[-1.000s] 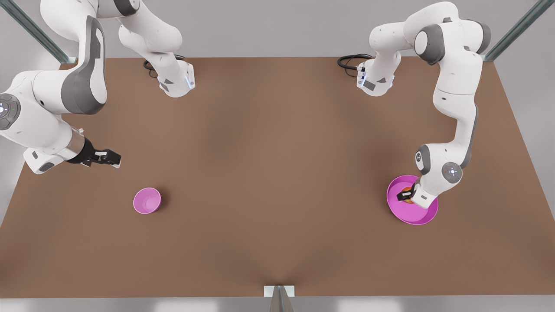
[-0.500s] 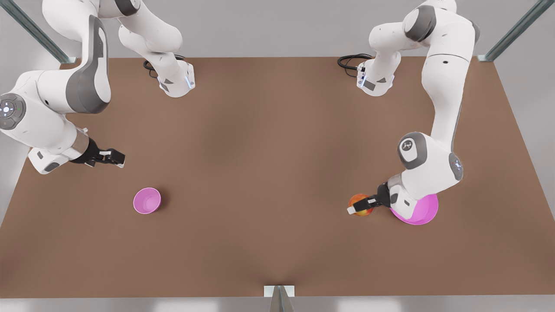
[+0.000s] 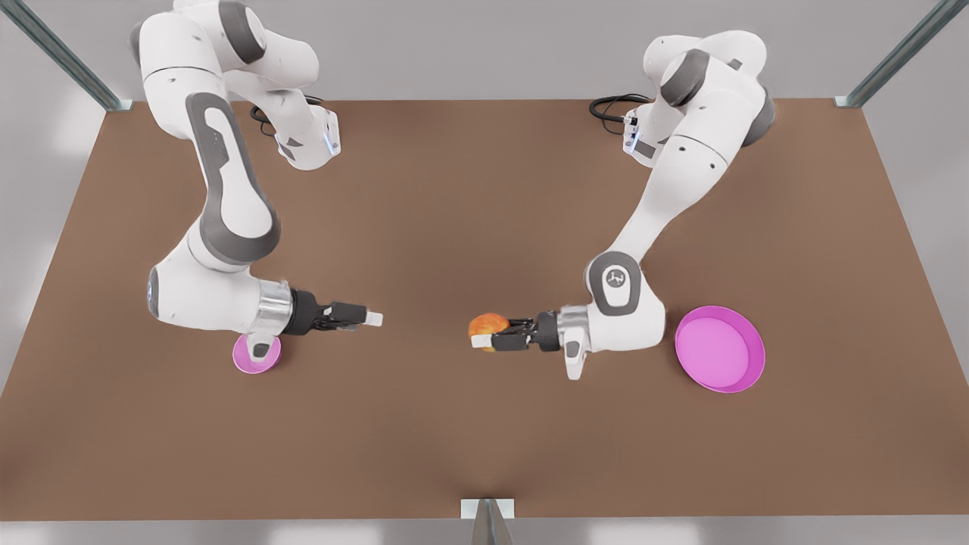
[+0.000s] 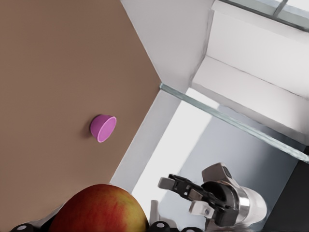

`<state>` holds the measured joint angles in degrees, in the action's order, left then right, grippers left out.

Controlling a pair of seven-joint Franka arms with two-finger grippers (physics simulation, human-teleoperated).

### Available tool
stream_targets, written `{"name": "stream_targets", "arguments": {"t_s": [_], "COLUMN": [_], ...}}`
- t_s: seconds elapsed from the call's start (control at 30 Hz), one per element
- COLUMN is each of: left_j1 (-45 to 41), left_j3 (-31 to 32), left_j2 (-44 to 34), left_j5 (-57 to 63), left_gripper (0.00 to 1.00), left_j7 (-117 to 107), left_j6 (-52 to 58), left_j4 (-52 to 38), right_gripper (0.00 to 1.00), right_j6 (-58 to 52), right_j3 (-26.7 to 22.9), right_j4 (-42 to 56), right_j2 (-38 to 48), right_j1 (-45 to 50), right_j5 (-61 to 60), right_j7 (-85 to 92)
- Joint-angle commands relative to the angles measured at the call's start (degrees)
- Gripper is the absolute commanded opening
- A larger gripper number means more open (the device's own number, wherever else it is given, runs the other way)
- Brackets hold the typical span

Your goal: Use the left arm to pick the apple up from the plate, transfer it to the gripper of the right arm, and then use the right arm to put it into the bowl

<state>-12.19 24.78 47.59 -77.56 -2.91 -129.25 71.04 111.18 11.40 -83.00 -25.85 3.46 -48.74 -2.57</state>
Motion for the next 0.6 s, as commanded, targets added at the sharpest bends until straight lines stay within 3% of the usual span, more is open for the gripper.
{"name": "stream_targets", "arguments": {"t_s": [0.0, 0.1, 0.23, 0.43, 0.57], "left_j1": [-2.1, -2.0, -2.4, -5.0, -6.1], "left_j3": [1.4, 7.2, 10.5, 12.5, 12.4], "left_j2": [4.7, 10.8, 14.4, 17.2, 17.2], "left_j5": [-9.4, -11.1, -13.2, -13.3, -13.2], "left_gripper": [0.67, 0.67, 0.67, 0.67, 0.67], "left_j7": [59.2, 72.9, 81.0, 91.0, 105.5], "left_j6": [-3.1, -3.0, -3.1, -5.7, -7.2], "left_j4": [-4.8, -10.2, -13.5, -16.1, -16.2], "right_gripper": [1.0, 1.0, 1.0, 1.0, 1.0], "right_j6": [9.0, 9.3, 9.9, 9.1, -3.2], "right_j3": [0.2, 0.1, 0.0, 0.0, 1.1], "right_j4": [-0.8, -6.4, -6.1, -7.2, -15.9], "right_j2": [-1.0, -2.8, -5.0, -5.1, -2.2], "right_j1": [-0.5, -2.1, -2.7, -3.2, -7.9], "right_j5": [-9.6, -24.5, -32.3, -32.0, -32.3], "right_j7": [15.0, 36.0, 40.5, 46.0, 55.2]}}
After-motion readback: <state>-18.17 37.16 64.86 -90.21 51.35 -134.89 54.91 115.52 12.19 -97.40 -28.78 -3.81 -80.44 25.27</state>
